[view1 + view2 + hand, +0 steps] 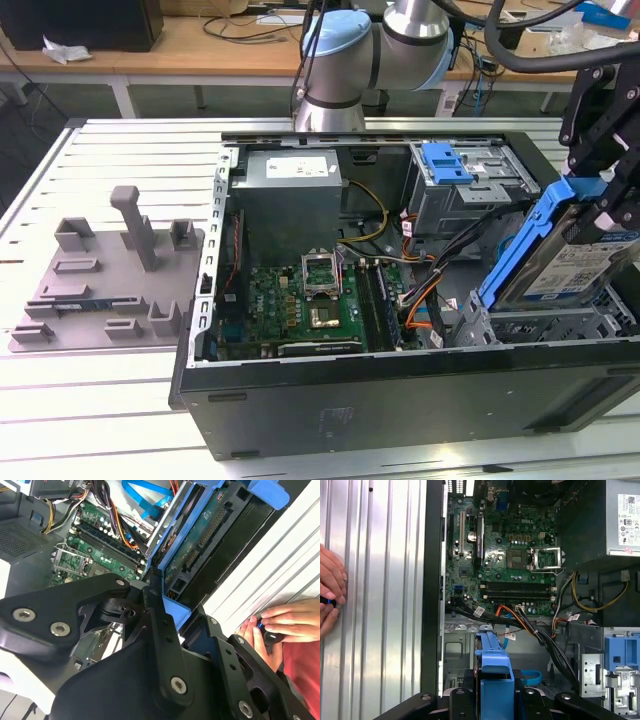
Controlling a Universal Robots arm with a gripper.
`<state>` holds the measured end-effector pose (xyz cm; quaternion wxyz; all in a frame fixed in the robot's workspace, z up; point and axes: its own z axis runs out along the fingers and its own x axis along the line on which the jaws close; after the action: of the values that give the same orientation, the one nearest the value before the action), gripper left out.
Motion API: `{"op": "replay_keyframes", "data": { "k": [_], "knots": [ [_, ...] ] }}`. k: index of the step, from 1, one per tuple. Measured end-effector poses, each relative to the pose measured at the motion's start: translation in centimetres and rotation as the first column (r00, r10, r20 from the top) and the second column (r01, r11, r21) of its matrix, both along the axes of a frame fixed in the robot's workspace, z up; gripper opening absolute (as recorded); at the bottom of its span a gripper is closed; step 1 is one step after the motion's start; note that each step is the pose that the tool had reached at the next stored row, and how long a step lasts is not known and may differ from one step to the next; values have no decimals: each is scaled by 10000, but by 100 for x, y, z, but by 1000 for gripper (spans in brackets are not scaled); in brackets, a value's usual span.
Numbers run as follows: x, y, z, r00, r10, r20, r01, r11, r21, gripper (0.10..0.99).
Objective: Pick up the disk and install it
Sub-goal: 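Insert the disk into the insertion slot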
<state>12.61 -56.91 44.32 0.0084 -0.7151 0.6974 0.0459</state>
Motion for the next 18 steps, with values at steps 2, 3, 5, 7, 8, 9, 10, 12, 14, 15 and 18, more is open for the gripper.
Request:
{"op": "replay_keyframes", "data": {
  "k": [2, 3, 5, 7, 8, 9, 10, 12, 14, 15, 18],
  "knots": [
    [0, 0, -12, 10000, 0, 0, 0, 10000, 0, 369],
    [0, 0, -19, 10000, 0, 0, 0, 10000, 0, 369],
    [0, 0, -35, 10000, 0, 0, 0, 10000, 0, 369],
    [0, 0, -53, 10000, 0, 0, 0, 10000, 0, 369],
    [0, 0, -60, 10000, 0, 0, 0, 10000, 0, 369],
    [0, 0, -68, 10000, 0, 0, 0, 10000, 0, 369],
    [0, 0, -77, 10000, -1, 0, 1, 10000, 1, 369],
    [0, 0, -95, 10000, -1, 0, 1, 10000, -1, 369],
    [0, 0, -118, 10000, 1, 0, -1, 10000, 1, 369],
    [0, 0, -126, 10000, 0, 0, 0, 10000, 0, 369],
    [0, 0, -158, 10000, 0, 0, 0, 10000, 0, 369]
  ]
}}
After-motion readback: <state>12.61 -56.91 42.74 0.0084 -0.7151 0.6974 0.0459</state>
